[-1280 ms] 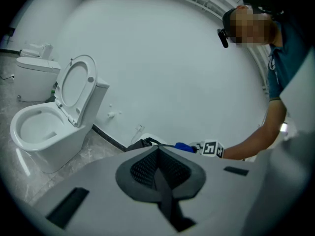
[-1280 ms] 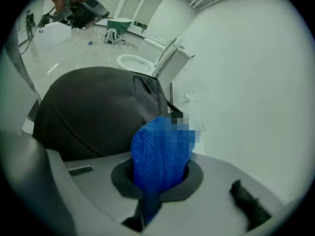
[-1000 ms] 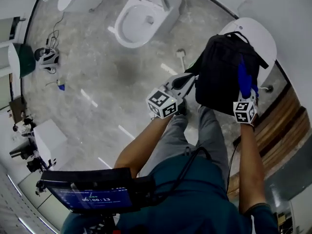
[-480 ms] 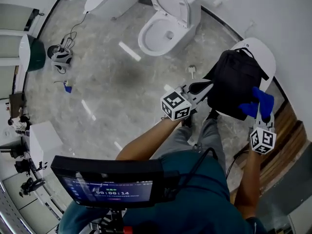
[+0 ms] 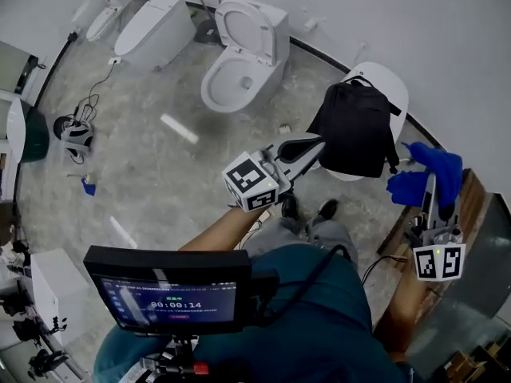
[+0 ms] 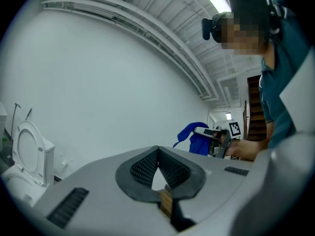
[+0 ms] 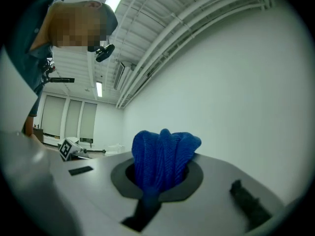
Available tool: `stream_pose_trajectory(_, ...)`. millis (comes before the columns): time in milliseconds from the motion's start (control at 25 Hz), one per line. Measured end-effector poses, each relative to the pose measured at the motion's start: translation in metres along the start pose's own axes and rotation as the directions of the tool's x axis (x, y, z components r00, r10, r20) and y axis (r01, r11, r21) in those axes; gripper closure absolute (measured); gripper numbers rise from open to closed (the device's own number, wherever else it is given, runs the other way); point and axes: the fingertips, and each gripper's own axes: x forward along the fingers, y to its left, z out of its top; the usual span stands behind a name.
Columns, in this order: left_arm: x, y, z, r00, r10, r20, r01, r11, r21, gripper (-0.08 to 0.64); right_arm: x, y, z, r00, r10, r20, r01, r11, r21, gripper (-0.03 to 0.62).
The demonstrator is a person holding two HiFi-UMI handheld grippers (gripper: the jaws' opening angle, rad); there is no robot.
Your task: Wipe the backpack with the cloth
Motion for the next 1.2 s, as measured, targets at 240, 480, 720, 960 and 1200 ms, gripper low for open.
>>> stream_pose_trajectory(240, -0.04, -0.083, 0.025, 0.998, -0.058, 0.003, 0.058, 0.993, 0.099, 0.555, -0.088, 0.044, 0.049, 0.999, -0.022, 0.045, 0.025, 0.998, -0.064, 0.578)
stream_pose_trajectory(480, -0.114, -0.187, 0.025, 0.997, -0.069, 0.02, 0.065, 0.985, 0.157, 0.555, -0.203, 0.114, 0.06, 0.997, -0.028, 0.067, 0.034, 0.995, -0.09, 0.578)
stream_pose_trajectory(720, -0.175, -0.276, -0.001, 1.0, -0.014, 0.015, 0.011, 0.976, 0.219, 0.555, -0.297, 0.166, 0.052, 0.998, 0.001, 0.056, 0.003, 0.997, -0.082, 0.578)
stream_pose_trajectory(960, -0.261, -0.377, -0.003, 1.0, 0.018, 0.003, -0.018, 0.966, 0.259, 0.555, -0.398, 0.234, 0.05, 0.998, 0.027, 0.051, -0.026, 0.999, -0.02, 0.578)
stream_pose_trajectory(1200, -0.312, -0.428, 0.026, 0.999, 0.02, -0.033, -0.009, 0.955, 0.298, 0.555, -0.441, 0.259, 0.072, 0.995, 0.001, 0.096, -0.001, 1.0, 0.008, 0.578)
